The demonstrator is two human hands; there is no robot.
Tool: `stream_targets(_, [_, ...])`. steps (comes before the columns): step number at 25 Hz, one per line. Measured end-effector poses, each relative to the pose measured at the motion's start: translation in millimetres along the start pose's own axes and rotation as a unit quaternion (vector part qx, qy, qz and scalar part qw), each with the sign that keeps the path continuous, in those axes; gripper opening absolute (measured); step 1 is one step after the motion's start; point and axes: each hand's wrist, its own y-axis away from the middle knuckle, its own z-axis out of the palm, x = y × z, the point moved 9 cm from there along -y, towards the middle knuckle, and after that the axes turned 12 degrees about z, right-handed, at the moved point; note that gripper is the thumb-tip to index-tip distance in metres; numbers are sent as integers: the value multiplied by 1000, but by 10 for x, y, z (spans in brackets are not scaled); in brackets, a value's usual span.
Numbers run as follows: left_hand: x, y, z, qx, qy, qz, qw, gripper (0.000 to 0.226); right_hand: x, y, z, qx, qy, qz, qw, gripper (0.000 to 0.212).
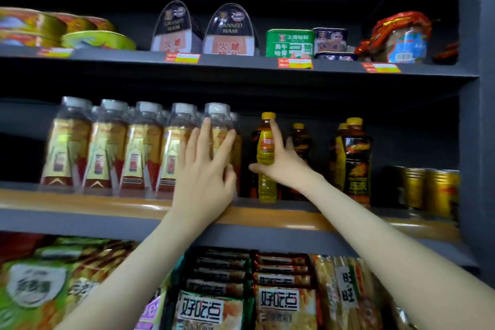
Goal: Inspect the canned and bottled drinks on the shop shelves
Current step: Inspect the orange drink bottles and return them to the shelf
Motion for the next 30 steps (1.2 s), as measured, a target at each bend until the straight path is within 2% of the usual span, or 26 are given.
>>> stream_targets(4, [25, -9, 54, -12, 6, 1, 1000, 60, -35, -111, 77, 18, -31, -8, 999, 118])
stream_targets(8, [26, -32, 74, -35, 18, 0, 999, 61, -114, 267, -222, 34, -76, -77, 994, 111])
stream_targets(10, [57, -44, 49, -35, 38, 1, 999, 64, -173, 532, -378, 61, -38, -121, 990, 108])
stream_targets(13, [222, -78, -55, -18, 150, -20, 988, 69, -290, 938, -623, 123, 2, -190, 974, 98])
stream_targets(15, [446, -135, -176, 8, 312, -42, 949, 72, -333, 1229, -830, 165, -31, -235, 957, 93])
stream_targets(17, [716, -206, -376, 51, 463, -25, 885, 79, -341, 1517, -1007, 192, -67, -271, 941, 91])
stream_targets(19, [943, -199, -507, 47, 578, -13, 815, 83, -318, 1750, -1130, 191, -113, -288, 932, 92])
stream_targets(21, [1061, -106, -615, 34, 615, -16, 788, 81, -253, 1934, -1158, 165, -169, -284, 929, 91])
stream_targets(25, [1157, 293, -776, -3, 627, -42, 778, 83, -79, 2270, -918, 71, -261, -253, 929, 90])
stream_targets(27, [1206, 632, -720, -62, 626, -94, 772, 89, 63, 2366, -634, -7, -263, -215, 941, 93])
stream_targets(30, [1179, 1264, -539, -141, 591, -221, 763, 91, 358, 2452, -29, -163, -244, -123, 948, 104])
